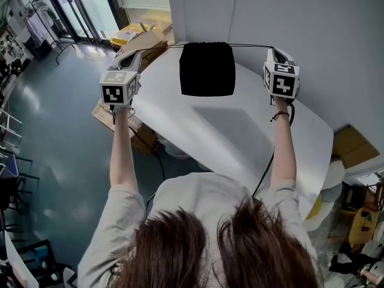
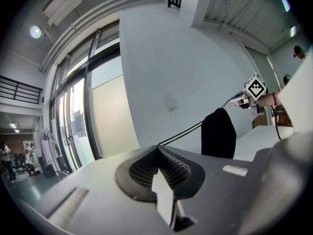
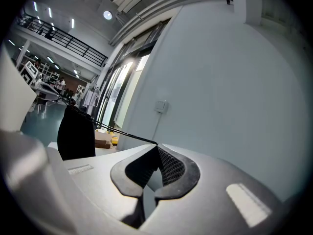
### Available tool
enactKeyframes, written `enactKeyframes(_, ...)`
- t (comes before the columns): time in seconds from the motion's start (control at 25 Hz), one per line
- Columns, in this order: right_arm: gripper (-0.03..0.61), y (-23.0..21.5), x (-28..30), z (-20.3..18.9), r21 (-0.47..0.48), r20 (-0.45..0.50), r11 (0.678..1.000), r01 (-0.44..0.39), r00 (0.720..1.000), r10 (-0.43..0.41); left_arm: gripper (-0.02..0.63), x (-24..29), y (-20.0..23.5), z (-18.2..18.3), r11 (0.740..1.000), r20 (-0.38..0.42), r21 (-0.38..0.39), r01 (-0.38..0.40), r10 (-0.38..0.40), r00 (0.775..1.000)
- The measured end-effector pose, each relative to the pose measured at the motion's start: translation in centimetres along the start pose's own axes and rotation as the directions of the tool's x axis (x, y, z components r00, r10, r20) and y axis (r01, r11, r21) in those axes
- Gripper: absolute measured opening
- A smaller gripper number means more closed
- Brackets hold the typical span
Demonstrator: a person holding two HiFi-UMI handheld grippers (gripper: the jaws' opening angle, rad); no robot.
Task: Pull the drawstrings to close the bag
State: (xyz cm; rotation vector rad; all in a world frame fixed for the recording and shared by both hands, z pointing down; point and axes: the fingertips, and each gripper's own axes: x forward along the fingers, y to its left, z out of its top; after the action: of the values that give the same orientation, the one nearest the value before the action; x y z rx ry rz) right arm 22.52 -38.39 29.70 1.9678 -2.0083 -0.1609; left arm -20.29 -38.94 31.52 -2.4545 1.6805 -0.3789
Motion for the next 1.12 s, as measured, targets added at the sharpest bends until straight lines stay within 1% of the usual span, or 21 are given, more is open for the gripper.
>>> enactKeyframes(0.28,0.015,0.2,0.0,0.1,-0.023,-0.006,1.000,0.004,1.000,-0.004,0.002,-0.1,0.3,0.4,1.000,0.011,-0.007,-0.006,0.006,1.000)
enactKeyframes(0.84,0.015,0.5,-0.1,0.7,-0.057,0.025,0.998,0.014,1.000,-0.012,0.002,0.0,0.9,0.6,1.000,0.032,-0.009,-0.011,0.012,0.999)
enactKeyframes(1.12,0.015,0.5,0.0,0.9,-0.061,0.035,0.998,0.020,0.999,-0.018,0.002,0.0,1.1,0.6,1.000,0.024,-0.008,-0.012,0.012,1.000)
